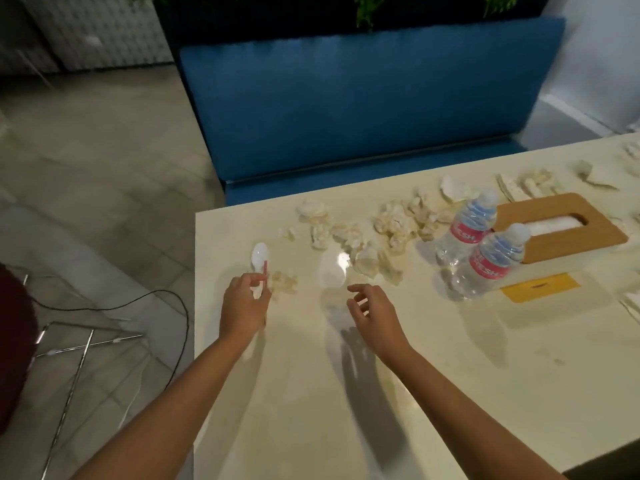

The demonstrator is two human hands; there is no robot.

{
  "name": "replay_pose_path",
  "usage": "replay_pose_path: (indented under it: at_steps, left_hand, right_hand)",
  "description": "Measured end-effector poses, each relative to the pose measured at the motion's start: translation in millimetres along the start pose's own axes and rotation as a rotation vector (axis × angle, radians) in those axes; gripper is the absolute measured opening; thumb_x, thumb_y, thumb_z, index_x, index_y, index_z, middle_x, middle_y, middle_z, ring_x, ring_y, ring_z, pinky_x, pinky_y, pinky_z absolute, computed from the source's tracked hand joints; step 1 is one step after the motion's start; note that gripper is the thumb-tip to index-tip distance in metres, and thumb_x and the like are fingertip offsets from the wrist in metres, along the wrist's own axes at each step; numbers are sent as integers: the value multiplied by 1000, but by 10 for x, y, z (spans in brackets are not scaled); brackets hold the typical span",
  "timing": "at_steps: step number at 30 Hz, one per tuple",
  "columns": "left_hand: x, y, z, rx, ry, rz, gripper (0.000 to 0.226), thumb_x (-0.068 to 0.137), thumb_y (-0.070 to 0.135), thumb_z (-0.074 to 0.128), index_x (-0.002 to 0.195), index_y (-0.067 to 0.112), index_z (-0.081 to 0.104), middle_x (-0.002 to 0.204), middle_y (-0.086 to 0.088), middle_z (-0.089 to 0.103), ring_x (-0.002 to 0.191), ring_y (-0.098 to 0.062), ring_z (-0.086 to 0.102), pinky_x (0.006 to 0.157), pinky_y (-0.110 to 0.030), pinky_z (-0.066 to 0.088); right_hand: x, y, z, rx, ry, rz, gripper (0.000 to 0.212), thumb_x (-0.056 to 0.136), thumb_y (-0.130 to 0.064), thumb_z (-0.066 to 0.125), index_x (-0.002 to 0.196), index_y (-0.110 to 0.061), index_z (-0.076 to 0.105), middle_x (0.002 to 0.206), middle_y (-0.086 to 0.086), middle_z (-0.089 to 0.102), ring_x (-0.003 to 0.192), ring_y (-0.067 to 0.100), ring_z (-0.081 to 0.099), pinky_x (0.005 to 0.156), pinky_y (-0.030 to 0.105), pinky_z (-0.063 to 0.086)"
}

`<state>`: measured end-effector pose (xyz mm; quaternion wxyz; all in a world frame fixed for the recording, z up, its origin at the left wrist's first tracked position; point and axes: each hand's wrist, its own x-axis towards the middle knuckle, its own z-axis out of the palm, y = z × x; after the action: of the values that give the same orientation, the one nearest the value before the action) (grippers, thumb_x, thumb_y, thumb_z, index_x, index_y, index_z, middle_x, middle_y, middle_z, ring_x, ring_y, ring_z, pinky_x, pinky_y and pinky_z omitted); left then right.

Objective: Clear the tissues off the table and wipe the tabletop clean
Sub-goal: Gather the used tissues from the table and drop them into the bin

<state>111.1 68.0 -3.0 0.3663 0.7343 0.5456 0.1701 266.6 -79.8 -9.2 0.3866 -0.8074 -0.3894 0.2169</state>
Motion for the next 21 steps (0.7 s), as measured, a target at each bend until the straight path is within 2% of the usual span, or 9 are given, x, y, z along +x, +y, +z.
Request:
replay_pose_path:
  at_steps: [4, 8, 10, 14, 21]
  left_hand:
    - [184, -154, -27, 85, -5, -103, 45, 87, 19, 61, 128, 9, 47, 122, -11, 52, 111, -28, 50, 88, -33, 40]
    - [314, -158, 39, 217, -56, -119, 60, 84, 34, 65, 133, 9, 42, 123, -12, 50, 116, -28, 47, 90, -37, 41]
    - [370, -153, 89, 289, -81, -140, 57, 83, 35, 66, 128, 8, 46, 122, -12, 48, 114, -28, 49, 88, -39, 43]
    - [450, -122, 134, 293, -109, -216, 38, 83, 31, 65, 108, 5, 54, 108, -12, 57, 96, -30, 58, 73, -36, 47]
    - [527, -71, 96, 374, -182, -241, 30, 88, 27, 60, 106, 2, 60, 105, -15, 62, 92, -31, 63, 65, -31, 44]
  right_hand:
    - [178, -123, 170, -17, -61, -48, 27, 96, -18, 47, 121, -12, 54, 114, 8, 51, 79, 10, 51, 77, 18, 40]
    - [364, -209, 270, -34, -80, -88, 27, 96, -19, 46, 122, -13, 54, 115, 7, 51, 80, 10, 52, 78, 19, 41]
    - [449, -235, 288, -42, -83, -101, 28, 96, -19, 46, 122, -13, 53, 115, 7, 51, 79, 10, 52, 78, 19, 41]
    - [606, -272, 312, -63, -91, -115, 29, 96, -20, 45, 124, -14, 52, 115, 5, 50, 82, 10, 52, 76, 19, 41]
    - [830, -478, 593, -142, -195, -139, 34, 95, -22, 46, 128, -14, 47, 125, 5, 47, 101, 19, 55, 85, 28, 43]
